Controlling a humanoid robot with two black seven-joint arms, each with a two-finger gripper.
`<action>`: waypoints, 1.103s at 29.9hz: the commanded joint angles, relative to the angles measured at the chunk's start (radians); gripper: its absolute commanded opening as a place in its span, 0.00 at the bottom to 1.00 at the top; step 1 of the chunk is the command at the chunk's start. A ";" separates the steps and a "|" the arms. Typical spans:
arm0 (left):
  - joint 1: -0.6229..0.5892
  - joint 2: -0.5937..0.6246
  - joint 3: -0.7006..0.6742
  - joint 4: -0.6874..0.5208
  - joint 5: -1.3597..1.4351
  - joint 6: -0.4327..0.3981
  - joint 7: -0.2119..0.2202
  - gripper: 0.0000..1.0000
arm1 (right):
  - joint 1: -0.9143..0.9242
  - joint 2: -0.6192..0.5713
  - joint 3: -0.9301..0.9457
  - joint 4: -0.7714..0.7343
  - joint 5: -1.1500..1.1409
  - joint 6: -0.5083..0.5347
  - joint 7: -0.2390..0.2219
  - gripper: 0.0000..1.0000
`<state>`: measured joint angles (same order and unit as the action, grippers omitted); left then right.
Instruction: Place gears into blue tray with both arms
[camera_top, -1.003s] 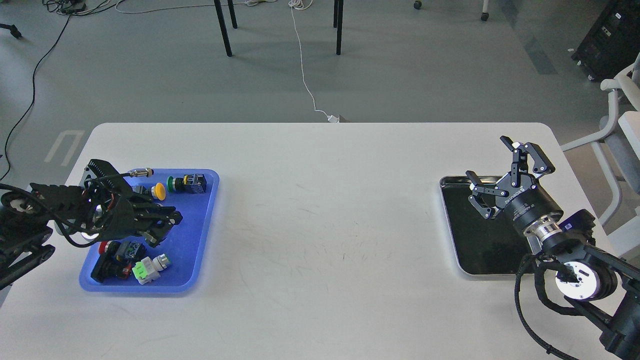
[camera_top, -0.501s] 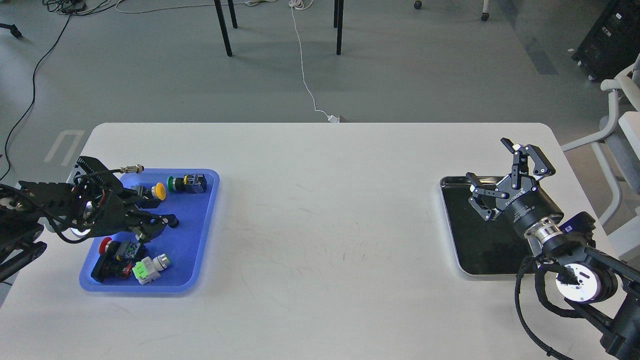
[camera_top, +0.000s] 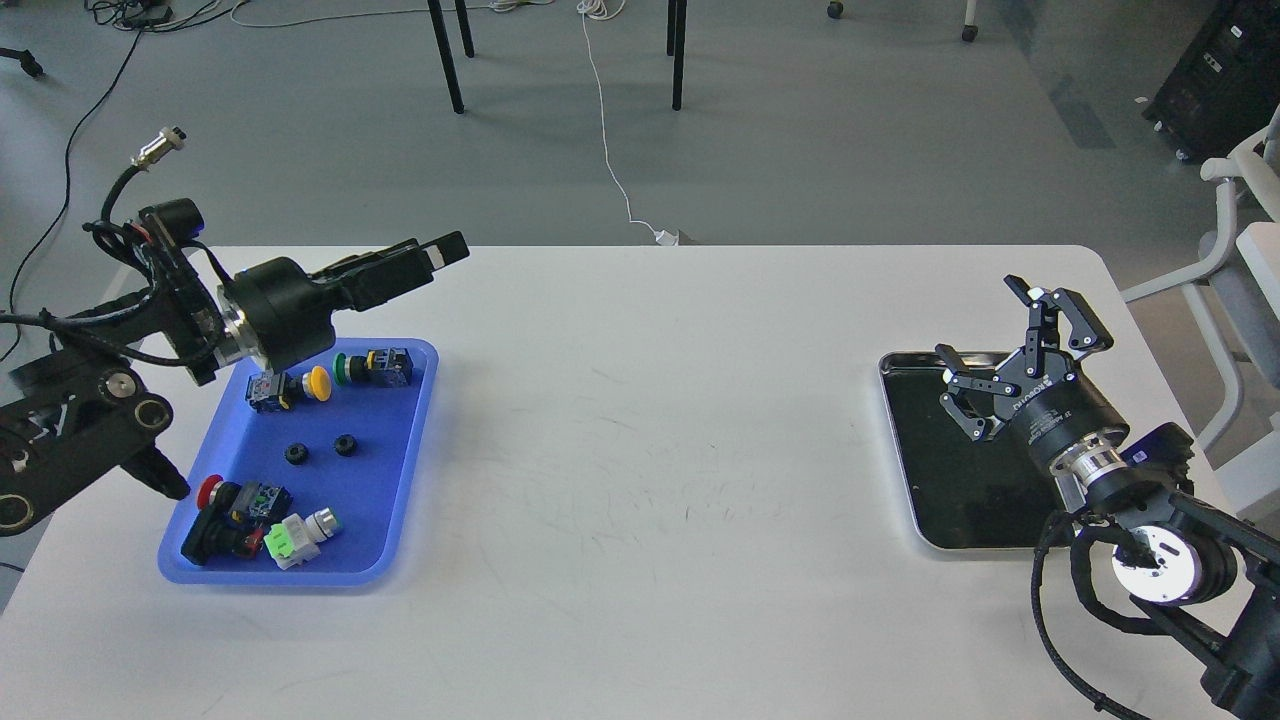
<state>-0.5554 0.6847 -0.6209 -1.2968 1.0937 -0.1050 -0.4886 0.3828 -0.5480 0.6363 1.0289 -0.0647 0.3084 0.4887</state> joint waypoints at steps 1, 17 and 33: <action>0.173 -0.157 -0.199 -0.019 -0.112 0.063 0.000 0.98 | 0.004 -0.003 -0.006 0.007 -0.004 -0.009 0.000 0.99; 0.370 -0.450 -0.568 0.156 -0.276 -0.232 0.162 0.98 | 0.041 -0.001 -0.015 0.010 -0.090 0.000 0.000 0.99; 0.376 -0.456 -0.577 0.156 -0.279 -0.240 0.157 0.98 | 0.039 0.000 -0.013 0.011 -0.095 -0.002 0.000 0.99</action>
